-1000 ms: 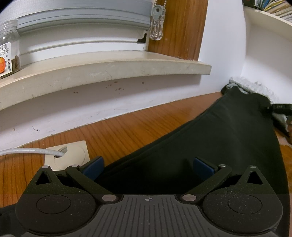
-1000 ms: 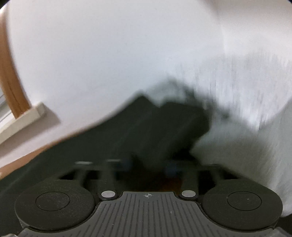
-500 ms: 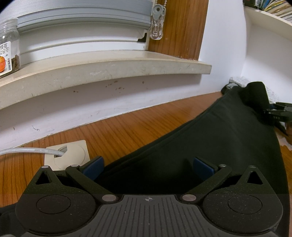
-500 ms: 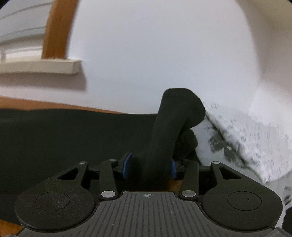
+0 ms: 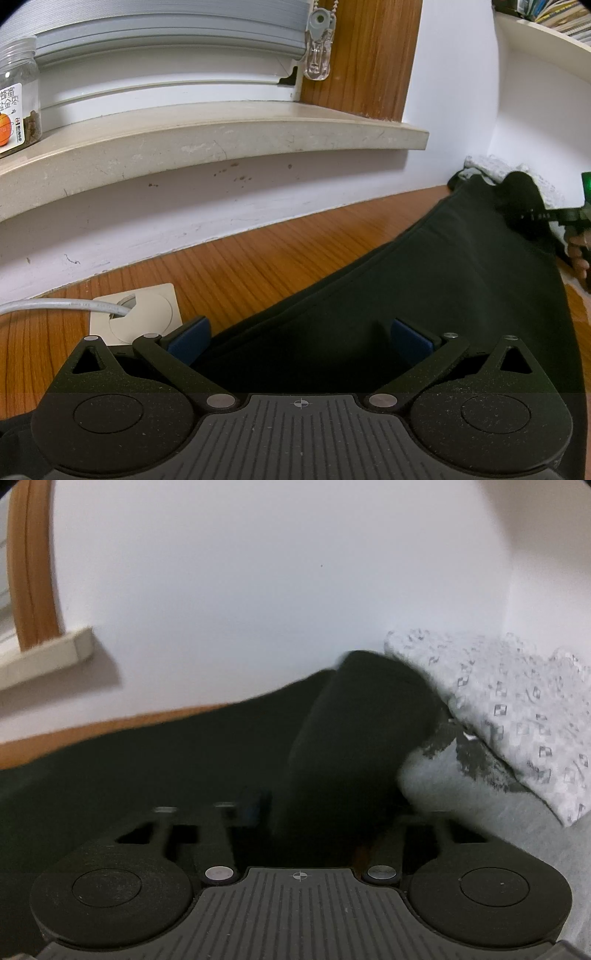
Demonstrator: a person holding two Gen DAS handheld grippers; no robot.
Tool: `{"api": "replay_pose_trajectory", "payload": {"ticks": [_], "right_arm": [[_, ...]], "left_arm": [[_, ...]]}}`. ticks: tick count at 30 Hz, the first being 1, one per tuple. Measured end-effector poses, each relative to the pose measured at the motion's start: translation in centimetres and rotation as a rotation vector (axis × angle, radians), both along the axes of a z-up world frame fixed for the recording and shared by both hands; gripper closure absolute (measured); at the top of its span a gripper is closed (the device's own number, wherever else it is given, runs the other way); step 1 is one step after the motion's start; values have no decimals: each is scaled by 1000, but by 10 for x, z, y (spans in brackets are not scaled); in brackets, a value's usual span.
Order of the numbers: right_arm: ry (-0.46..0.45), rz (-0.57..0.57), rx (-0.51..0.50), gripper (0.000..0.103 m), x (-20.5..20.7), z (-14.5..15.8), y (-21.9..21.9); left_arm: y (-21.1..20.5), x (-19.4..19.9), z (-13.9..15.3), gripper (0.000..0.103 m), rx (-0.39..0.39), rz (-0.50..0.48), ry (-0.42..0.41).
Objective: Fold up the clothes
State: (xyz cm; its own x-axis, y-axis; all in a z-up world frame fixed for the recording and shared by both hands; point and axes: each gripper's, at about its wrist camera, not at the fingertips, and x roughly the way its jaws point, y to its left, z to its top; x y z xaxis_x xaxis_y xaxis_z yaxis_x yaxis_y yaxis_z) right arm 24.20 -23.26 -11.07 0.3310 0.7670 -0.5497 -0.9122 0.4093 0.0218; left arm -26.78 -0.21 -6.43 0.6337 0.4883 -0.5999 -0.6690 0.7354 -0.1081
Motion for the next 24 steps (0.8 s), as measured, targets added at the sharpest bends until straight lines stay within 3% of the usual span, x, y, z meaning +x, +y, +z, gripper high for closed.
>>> {"api": "replay_pose_trajectory", "payload": {"ticks": [5,8,11,13,15,17,19,20,21,24], "right_arm": [[-227,29,99,91,-26,33,-8],[-414,36,131,91,-39,61,-14],[-566,0,123,92,-25,91,-22],[-621,-81,106,92,1,107,-35],[-643,-212,68,90,39,115,-50],[-569,-298,-22,83,78,111,-62],[-457,-342,-66,65,108,104,-79],[-441,-361,-49,43,113,101,-88],[-432,-380,-34,30,117,98,-96],[-440,-400,-16,27,109,90,-105]], "left_arm": [[-4,4,2,0,31,11,15],[-2,18,11,0,65,41,9],[-2,43,34,0,107,88,-23],[-5,56,55,0,98,75,-84],[-15,63,74,0,111,57,-115],[-26,63,88,0,142,42,-119],[-36,56,95,0,175,26,-96],[-40,51,96,0,191,25,-82],[-41,44,95,0,207,31,-65],[-40,17,89,0,222,68,-4]]}}
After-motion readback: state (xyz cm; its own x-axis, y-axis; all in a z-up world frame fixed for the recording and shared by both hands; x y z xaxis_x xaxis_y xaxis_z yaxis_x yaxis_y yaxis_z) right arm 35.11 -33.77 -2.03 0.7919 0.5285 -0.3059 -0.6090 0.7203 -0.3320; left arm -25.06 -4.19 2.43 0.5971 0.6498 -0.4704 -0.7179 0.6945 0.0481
